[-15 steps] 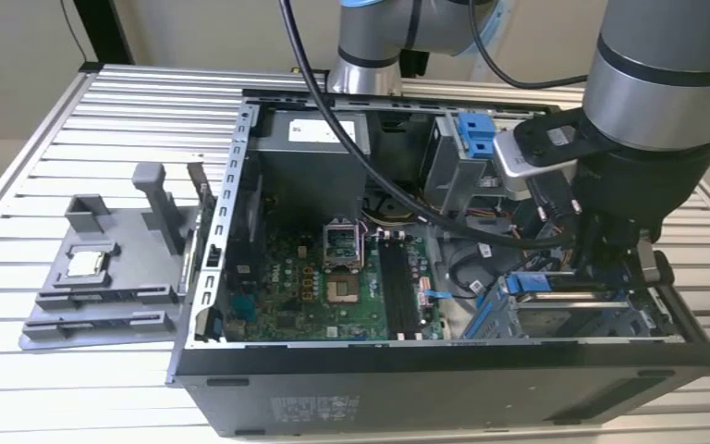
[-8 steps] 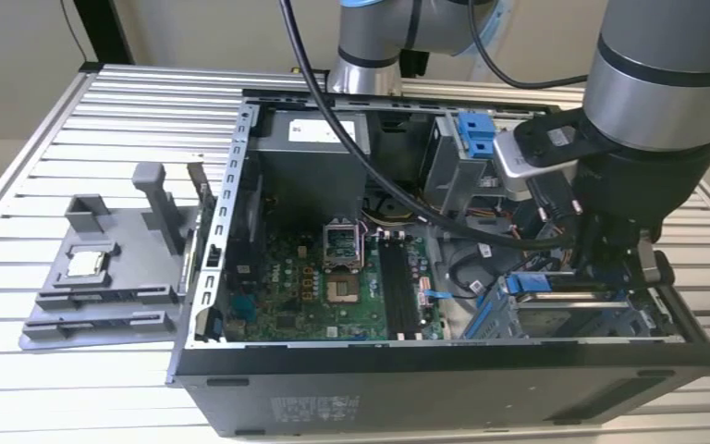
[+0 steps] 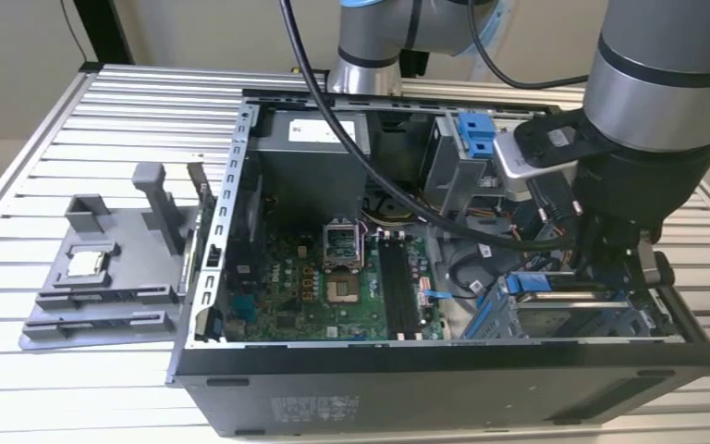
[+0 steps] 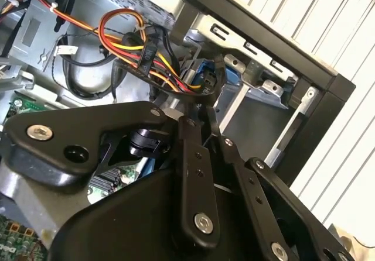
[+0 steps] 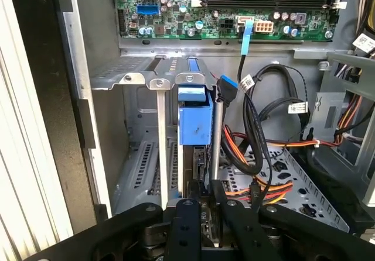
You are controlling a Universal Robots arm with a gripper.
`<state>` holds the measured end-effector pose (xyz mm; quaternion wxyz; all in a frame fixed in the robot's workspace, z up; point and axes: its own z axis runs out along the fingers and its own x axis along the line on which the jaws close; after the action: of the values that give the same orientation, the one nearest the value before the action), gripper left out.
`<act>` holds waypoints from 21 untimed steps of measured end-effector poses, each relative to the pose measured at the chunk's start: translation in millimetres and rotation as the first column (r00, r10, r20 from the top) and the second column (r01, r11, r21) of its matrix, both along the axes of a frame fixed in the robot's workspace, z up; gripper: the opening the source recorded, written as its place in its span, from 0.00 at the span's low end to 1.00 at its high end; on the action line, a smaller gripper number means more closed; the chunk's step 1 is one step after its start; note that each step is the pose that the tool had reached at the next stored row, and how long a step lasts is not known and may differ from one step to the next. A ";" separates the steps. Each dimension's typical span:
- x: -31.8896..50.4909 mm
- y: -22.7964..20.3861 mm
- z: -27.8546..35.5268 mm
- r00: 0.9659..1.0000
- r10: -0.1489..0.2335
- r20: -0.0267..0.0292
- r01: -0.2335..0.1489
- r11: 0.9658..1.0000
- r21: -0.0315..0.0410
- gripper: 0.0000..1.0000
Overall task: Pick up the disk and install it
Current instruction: 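Insert the first disk wire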
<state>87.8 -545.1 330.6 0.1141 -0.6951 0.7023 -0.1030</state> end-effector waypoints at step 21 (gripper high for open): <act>0.3 3.4 -18.6 1.000 0.000 0.001 0.000 0.999 -0.045 0.00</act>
<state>88.2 -541.7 312.0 0.0986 -0.6976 0.6996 -0.1191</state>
